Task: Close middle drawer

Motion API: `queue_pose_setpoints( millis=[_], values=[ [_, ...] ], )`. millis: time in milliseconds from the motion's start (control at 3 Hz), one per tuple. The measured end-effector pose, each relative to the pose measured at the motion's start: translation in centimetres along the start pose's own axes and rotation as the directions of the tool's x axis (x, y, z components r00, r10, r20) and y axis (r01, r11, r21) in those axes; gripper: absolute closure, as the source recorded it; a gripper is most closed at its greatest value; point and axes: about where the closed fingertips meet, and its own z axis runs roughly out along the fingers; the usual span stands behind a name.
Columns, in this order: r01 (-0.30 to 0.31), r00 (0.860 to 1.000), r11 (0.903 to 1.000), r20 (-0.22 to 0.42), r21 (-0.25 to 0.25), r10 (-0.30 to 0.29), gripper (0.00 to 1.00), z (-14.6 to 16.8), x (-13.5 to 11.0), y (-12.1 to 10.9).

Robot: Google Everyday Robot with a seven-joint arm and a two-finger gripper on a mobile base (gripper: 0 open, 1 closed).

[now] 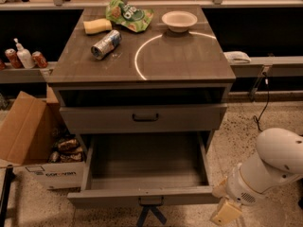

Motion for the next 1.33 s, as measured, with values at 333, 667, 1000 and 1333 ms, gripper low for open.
queue_pose_setpoints(
  millis=[333, 667, 1000, 1333],
  values=[
    [0.002, 0.999, 0.9998, -0.049, 0.021, -0.001, 0.66, 2.1, 0.6, -1.6],
    [-0.001, 0.998, 1.0, -0.055, 0.002, 0.001, 0.87, 4.5, 1.5, -4.0],
    [-0.02, 0.998, 0.9987, -0.055, -0.047, 0.018, 1.0, 8.1, 2.7, -5.8],
    [-0.032, 0.997, 0.9968, -0.07, -0.072, 0.027, 1.0, 10.6, 3.3, -5.8]
  ],
)
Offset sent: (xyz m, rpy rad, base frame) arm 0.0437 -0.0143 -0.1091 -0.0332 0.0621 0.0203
